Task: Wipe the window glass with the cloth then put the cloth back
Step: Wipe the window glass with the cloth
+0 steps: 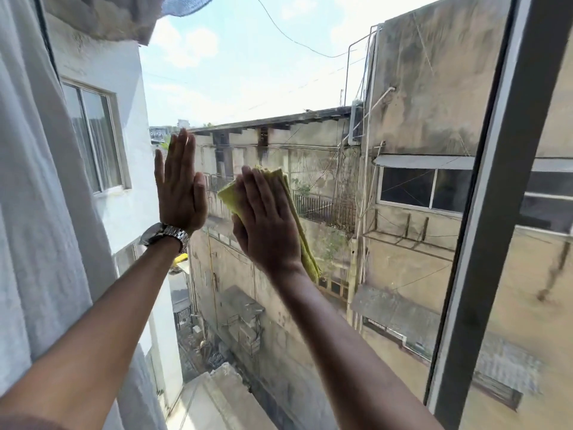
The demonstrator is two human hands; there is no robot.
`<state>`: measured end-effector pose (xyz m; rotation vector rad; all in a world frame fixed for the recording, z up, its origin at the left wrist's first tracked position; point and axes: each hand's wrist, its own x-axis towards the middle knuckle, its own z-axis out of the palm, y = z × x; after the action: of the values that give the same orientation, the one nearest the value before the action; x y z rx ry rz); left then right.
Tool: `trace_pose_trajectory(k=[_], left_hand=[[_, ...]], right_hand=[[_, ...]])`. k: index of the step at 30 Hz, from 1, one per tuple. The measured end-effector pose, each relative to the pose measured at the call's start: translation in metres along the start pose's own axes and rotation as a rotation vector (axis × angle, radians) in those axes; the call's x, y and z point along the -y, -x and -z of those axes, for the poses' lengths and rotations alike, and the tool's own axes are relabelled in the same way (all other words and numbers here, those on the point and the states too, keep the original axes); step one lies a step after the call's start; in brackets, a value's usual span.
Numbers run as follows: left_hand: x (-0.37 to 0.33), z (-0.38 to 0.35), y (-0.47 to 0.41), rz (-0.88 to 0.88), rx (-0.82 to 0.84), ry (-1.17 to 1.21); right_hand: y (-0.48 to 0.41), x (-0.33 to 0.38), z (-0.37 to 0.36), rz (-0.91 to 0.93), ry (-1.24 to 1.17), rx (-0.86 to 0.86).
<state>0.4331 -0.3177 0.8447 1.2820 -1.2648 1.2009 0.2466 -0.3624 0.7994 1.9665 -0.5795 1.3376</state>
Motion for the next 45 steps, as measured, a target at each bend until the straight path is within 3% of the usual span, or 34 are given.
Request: trace_pose_trajectory(k=[5,8,13,17,26,30,33,36,45], left_hand=[[0.001,-0.001,0.002,-0.019,-0.033,0.014],[-0.001,0.001,0.002,-0.005,-0.029,-0.001],[0.000,0.000,0.002,-0.016,-0.026,-0.007],[0.001,-0.002,0.005,-0.025,-0.031,-0.009],[0.008,-0.010,0.005,-0.026,-0.045,-0.006],[0.009,-0.009,0.005,-0.033,-0.053,-0.006],[0.007,-0.008,0.005,-0.031,-0.065,0.002],[0.005,-0.007,0.005,-0.021,-0.055,-0.005],[0.004,-0.004,0.003,-0.028,-0.039,-0.005]], right_hand=[[0.107,-0.021,0.003,0.152,0.095,0.125],[0.132,-0.059,0.022,0.168,0.167,0.117],[0.088,-0.131,0.065,-0.101,0.222,-0.022],[0.000,-0.164,0.090,-0.175,0.257,-0.077],[-0.098,-0.093,0.059,-0.428,0.199,-0.273],[-0.106,-0.048,0.036,-0.310,0.047,-0.326],[-0.081,-0.019,0.014,-0.216,0.096,-0.338],[-0.033,-0.012,0.005,-0.166,0.177,-0.171],[0.123,-0.072,0.022,-0.087,0.257,-0.081]])
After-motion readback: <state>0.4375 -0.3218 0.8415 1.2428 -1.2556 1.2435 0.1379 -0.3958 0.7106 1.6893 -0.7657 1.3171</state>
